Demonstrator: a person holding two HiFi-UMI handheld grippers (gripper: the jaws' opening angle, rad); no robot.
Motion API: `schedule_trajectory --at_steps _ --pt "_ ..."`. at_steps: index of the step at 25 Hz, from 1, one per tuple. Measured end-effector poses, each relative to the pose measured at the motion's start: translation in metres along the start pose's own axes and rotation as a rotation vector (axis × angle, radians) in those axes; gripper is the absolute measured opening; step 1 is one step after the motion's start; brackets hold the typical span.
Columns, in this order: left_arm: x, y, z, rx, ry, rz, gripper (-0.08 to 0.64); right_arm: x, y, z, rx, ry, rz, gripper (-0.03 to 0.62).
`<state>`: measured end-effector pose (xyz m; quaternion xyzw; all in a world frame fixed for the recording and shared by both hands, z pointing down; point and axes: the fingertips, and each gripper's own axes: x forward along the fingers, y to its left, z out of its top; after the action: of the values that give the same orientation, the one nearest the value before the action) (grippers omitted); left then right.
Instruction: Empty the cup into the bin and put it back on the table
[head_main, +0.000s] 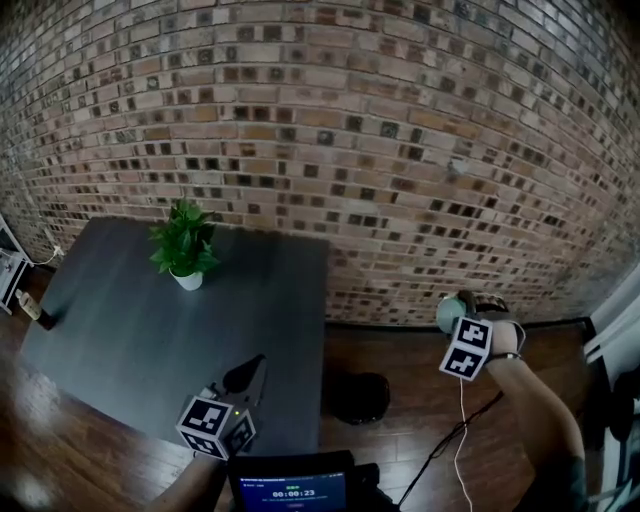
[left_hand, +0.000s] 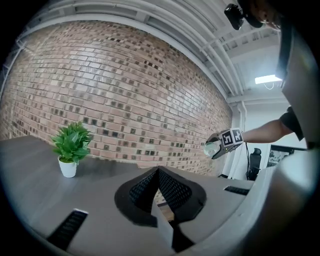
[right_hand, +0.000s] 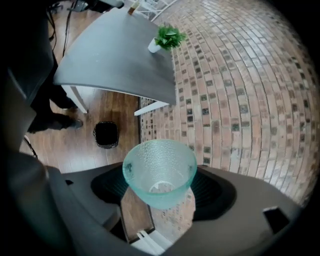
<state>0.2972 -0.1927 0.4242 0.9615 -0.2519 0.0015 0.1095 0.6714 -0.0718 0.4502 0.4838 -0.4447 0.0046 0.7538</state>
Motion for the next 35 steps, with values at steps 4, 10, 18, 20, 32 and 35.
schedule_trajectory --at_steps 4,10,18,20,32,35 --pt "0.006 -0.001 0.006 0.006 -0.017 -0.017 0.008 0.007 0.008 -0.007 0.195 -0.046 0.044 0.385" --pt "0.019 -0.007 0.014 0.023 -0.032 -0.033 0.008 0.022 0.025 -0.017 0.437 -0.144 0.096 0.385" --pt "0.061 -0.031 0.044 0.078 -0.078 -0.124 0.008 0.005 0.015 0.01 0.698 -0.353 0.139 0.385" --pt "0.07 -0.04 0.05 0.092 -0.08 -0.15 0.008 -0.002 0.014 0.017 0.747 -0.398 0.169 0.385" --pt "0.085 -0.053 0.045 0.079 -0.056 -0.167 0.008 -0.059 -0.002 0.046 0.975 -0.689 0.21 0.385" --pt "0.078 -0.048 0.044 0.062 -0.057 -0.136 0.008 -0.074 -0.003 0.06 0.971 -0.749 0.213 0.385"
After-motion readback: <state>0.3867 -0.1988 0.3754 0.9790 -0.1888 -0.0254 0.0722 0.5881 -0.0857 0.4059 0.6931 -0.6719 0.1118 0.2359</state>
